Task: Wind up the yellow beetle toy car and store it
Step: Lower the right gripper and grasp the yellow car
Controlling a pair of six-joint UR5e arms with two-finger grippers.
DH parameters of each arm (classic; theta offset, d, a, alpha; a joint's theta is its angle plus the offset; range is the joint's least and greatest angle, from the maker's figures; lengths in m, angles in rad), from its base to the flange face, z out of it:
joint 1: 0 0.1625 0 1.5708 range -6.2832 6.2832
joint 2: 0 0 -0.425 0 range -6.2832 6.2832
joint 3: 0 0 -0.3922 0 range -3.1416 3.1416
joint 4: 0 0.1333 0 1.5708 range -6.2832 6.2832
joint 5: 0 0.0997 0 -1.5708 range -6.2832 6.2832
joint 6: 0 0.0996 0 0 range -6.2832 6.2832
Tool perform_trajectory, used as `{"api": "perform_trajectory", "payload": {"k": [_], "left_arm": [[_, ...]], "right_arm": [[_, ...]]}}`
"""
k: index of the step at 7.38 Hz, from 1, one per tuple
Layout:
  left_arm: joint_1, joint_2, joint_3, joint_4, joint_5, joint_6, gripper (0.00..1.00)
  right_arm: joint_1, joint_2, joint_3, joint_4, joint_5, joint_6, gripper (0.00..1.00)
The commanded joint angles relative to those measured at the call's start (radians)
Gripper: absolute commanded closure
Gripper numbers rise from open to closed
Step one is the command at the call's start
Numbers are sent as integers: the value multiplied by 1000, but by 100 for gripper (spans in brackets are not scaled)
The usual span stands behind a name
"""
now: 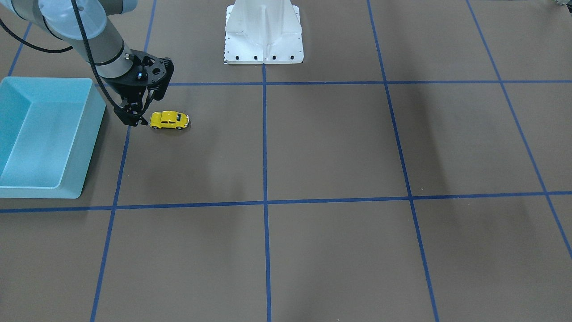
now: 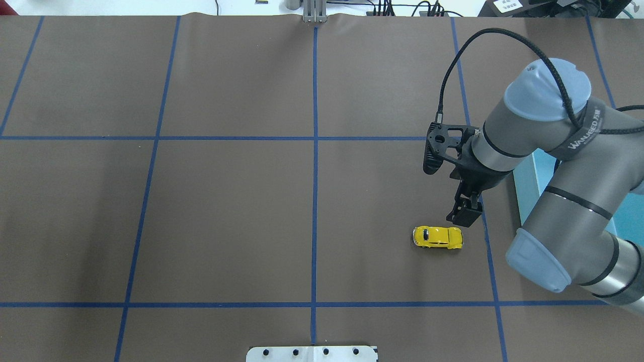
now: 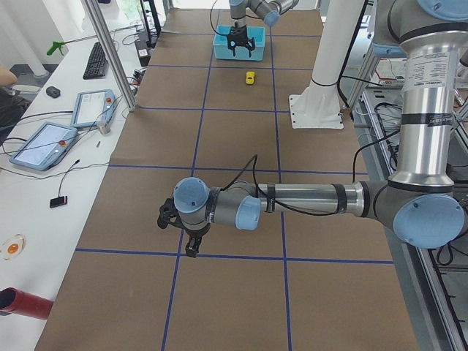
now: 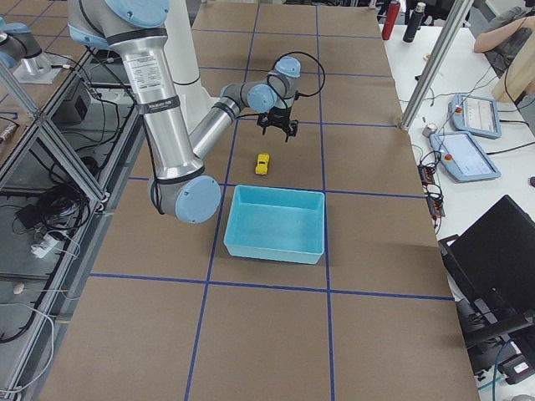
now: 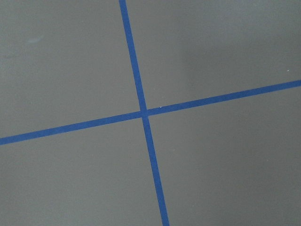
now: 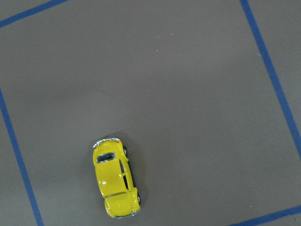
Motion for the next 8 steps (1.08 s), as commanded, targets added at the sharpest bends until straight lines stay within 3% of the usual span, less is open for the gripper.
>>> {"api": "perform_trajectory", "payload": {"k": [1,3,8], "left_arm": [[-1,21,-24,-2,-2,-4,0],[-3,22,-30,-2,-5,-4,0],[-4,22,-30,-2,-5,-3,0]], "right_arm": [[-108,-13,-6,-1,-114,1,0],[-171,-46,-9,-4,-240,17,0],[-242,-34,-95,-1,-322,22,0]]}}
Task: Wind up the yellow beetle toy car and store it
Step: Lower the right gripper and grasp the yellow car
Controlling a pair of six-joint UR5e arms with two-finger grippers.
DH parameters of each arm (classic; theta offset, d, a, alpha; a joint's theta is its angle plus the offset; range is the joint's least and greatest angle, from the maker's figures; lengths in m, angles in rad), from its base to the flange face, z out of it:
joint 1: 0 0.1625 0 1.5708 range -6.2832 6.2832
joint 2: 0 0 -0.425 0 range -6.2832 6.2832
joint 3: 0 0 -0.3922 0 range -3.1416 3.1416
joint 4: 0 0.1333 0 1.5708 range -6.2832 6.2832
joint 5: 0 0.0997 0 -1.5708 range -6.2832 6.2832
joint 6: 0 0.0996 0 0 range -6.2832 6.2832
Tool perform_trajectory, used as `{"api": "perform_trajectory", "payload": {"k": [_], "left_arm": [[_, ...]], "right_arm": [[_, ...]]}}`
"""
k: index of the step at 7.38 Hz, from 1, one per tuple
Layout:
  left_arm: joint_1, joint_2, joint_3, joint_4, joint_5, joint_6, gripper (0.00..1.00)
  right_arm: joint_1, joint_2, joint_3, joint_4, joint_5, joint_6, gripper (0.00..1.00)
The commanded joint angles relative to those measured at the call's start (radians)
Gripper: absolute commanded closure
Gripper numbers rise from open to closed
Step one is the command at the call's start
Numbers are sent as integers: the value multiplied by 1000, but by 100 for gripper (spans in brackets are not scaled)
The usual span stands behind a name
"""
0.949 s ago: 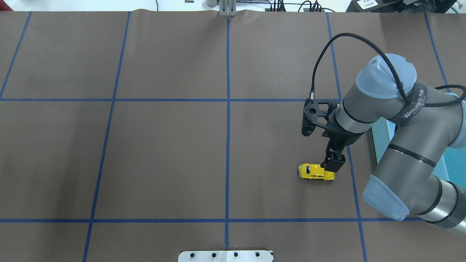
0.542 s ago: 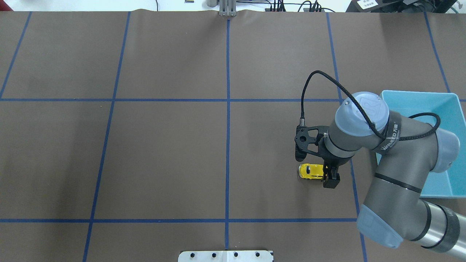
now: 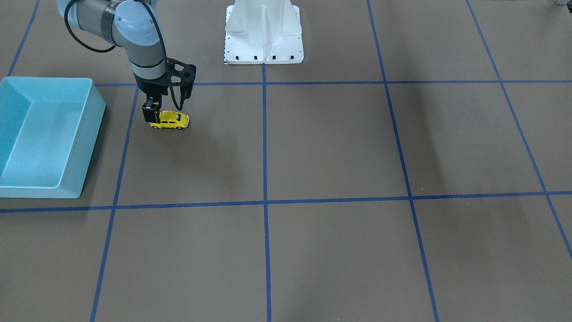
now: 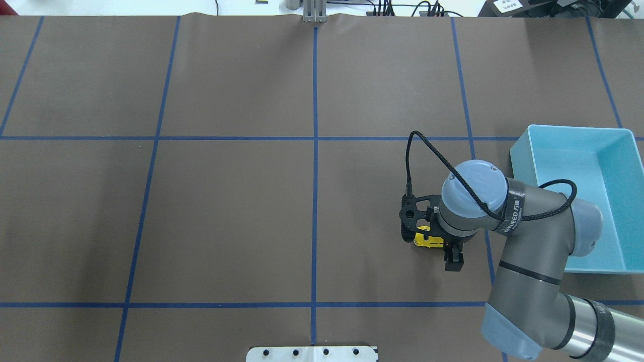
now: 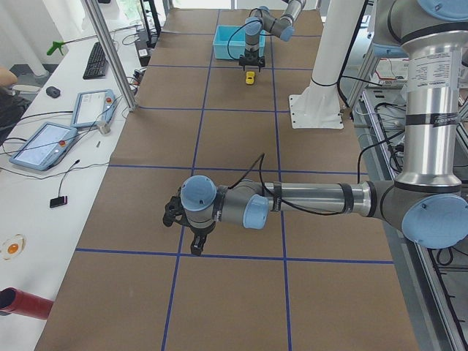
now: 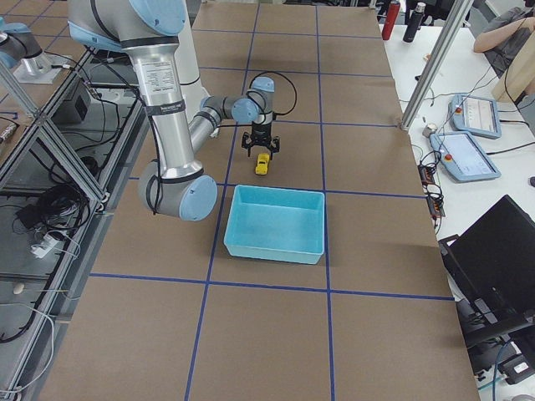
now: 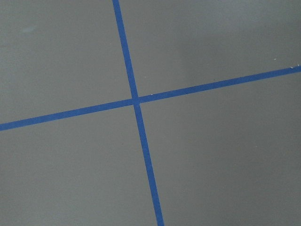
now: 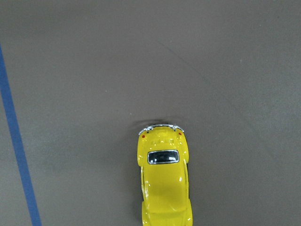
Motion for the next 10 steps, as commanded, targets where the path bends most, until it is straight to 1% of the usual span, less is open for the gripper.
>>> {"api": "perform_trajectory", "payload": {"k": [1,3,5,6,8,9,10], "left_arm": [[-1,0,0,0,0,0,0],[-1,0,-2,0,0,0,0],[-1,0,-2,0,0,0,0],[-1,0,-2,0,0,0,0],[-1,0,-2,0,0,0,0],[-1,0,-2,0,0,0,0],[-1,0,-2,0,0,0,0]], "right_arm": [[-12,1,-30,1,-20,0,0],[-12,1,-42,1,-54,-2,1],[-14,17,-76,3,-59,-2,3],[-13,20,-79,3,-59,-6,16],[-3,21,-76,8,-59,-11,60],[1,22,-71,8,-57,-11,76],[18,24,-62,6,-53,-13,76]]}}
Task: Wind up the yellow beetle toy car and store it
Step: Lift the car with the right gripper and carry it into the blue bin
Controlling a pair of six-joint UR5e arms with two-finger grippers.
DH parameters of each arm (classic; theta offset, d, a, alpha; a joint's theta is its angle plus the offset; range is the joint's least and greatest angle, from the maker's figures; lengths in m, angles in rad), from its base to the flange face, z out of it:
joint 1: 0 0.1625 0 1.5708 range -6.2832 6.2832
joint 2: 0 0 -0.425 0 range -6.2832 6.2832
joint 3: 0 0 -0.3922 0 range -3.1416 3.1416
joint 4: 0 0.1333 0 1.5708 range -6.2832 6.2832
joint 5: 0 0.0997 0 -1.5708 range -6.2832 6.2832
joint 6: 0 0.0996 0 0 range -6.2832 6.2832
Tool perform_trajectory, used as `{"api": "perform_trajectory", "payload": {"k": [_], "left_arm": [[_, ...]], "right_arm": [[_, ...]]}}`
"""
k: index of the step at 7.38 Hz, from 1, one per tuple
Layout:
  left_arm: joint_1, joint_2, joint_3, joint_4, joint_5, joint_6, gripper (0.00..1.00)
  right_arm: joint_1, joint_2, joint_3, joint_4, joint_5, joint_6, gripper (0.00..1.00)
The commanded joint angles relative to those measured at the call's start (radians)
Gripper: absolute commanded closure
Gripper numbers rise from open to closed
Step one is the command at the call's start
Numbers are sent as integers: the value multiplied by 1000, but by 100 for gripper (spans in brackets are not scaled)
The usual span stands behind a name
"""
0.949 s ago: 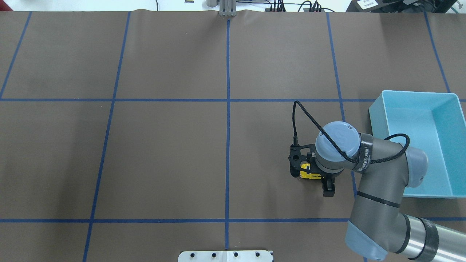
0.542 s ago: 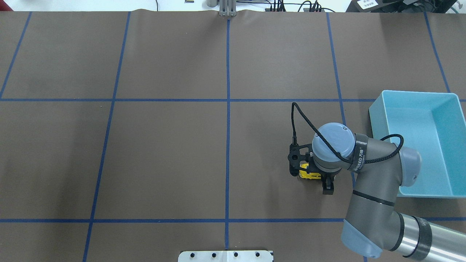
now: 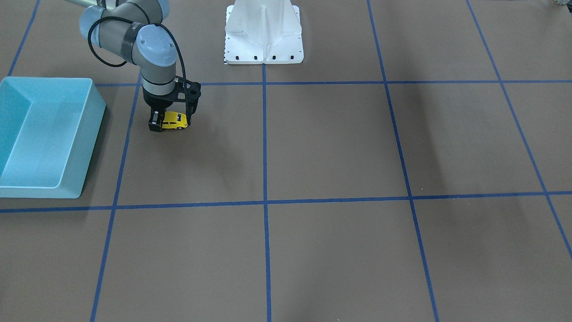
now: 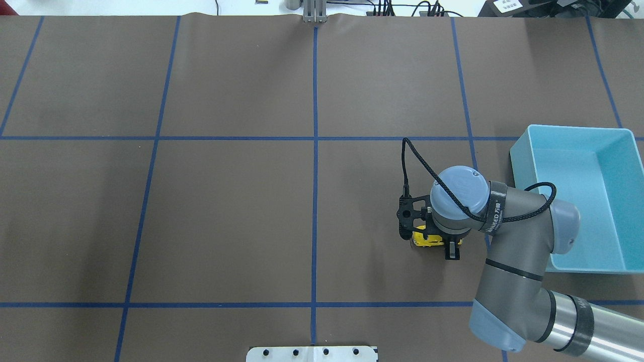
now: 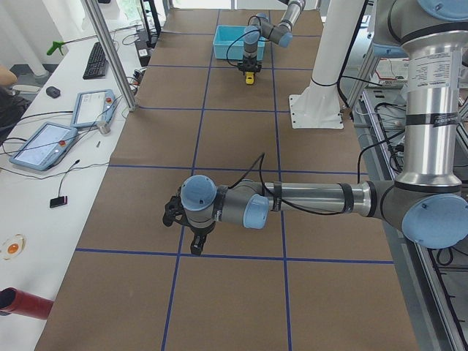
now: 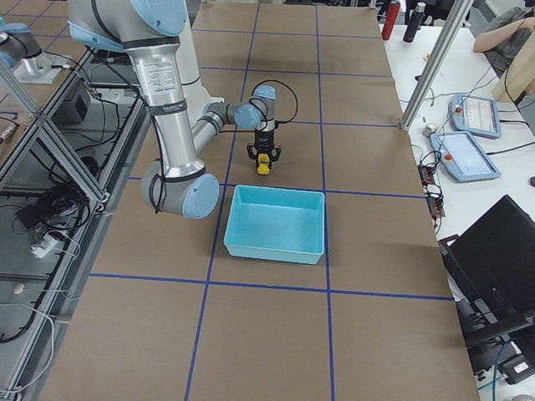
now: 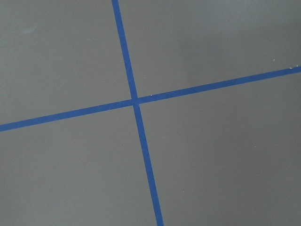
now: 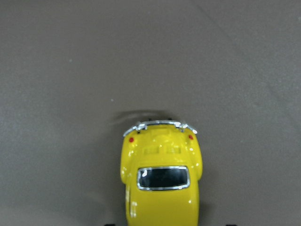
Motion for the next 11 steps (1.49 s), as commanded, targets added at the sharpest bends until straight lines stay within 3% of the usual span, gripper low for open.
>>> {"api": "perform_trajectory", "payload": {"k": [1,2,4,6,8,11], "left_arm": [[0,0,0,0,0,0,0],[0,0,0,0,0,0,0],[0,0,0,0,0,0,0],[0,2,0,0,0,0,0],[0,17,-14,0,0,0,0],[0,18,-14,2,5,0,0]], "right_arm": [[51,0,35,-10,12,-6,82],[97,0,48,-13,12,-11,82],[163,-21,173,-154,15,-111,83],[223,-100,253,-187,20,-152,83],[364,-195,276,-182,120,-179,82],[533,-323,229,-173,210,-398,82]]}}
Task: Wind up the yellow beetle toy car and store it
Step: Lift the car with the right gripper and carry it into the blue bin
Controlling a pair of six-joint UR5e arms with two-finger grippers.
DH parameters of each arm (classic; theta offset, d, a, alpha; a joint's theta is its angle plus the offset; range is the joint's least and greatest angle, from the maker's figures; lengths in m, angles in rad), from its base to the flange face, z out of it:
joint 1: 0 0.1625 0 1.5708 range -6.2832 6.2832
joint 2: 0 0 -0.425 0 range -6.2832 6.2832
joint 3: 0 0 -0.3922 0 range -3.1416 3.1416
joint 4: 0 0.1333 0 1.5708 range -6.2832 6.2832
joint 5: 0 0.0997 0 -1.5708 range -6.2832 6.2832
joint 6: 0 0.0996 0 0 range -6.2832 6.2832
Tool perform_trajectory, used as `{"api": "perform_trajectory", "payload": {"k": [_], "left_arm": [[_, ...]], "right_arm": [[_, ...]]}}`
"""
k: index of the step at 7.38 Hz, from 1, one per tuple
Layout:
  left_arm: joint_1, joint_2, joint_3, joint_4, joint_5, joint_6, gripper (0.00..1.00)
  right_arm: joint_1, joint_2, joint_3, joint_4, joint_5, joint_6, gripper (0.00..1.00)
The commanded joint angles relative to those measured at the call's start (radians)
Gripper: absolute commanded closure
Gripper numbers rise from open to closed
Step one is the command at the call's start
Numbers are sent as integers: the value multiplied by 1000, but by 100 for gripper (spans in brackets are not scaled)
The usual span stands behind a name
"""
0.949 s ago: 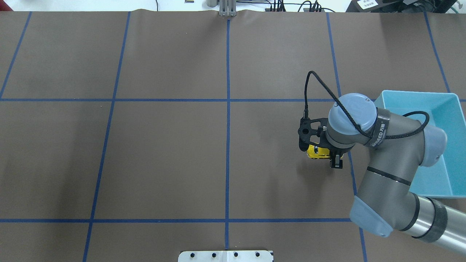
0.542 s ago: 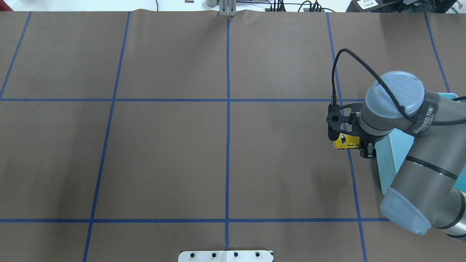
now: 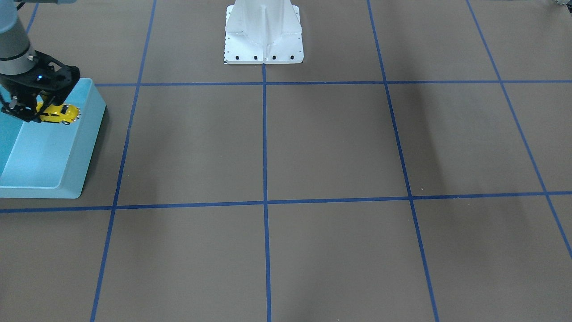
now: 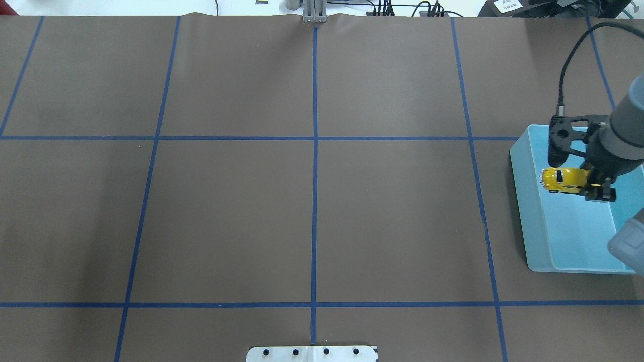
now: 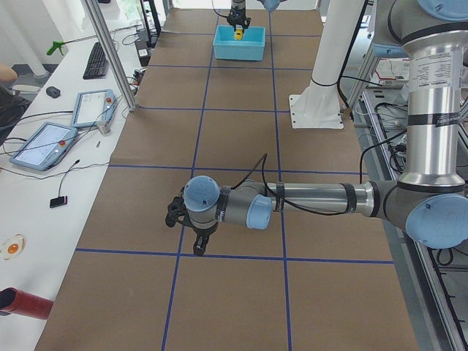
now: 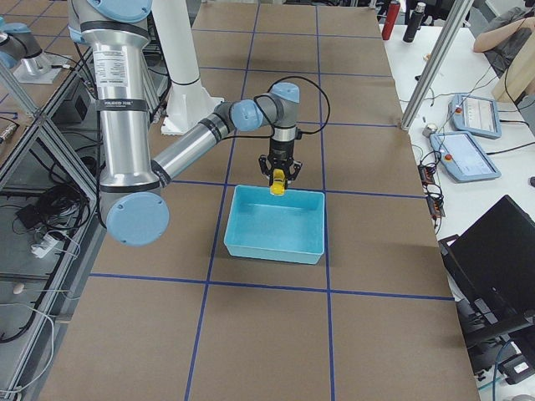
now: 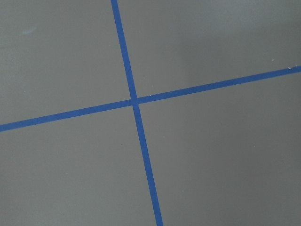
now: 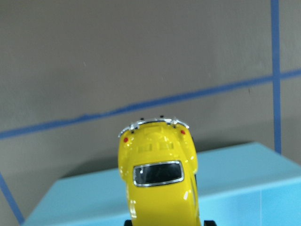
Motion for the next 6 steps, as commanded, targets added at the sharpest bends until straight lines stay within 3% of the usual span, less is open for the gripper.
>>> {"api": "perform_trajectory", "payload": {"k": [1,3,5,6], "left_arm": [[0,-1,-1,2,0,-2,0],[0,-1,-1,4,0,-6,0],[0,-4,-1,8,0,-9,0],[0,-4,-1,8,0,-9,0]], "right_arm": [[58,-46,-69,12,33,-75,82],[60,-49,-178,180,100,-72,37],[60,-49,-204,234,128,-67,3],[60,-49,-204,236,134,-67,2]]}}
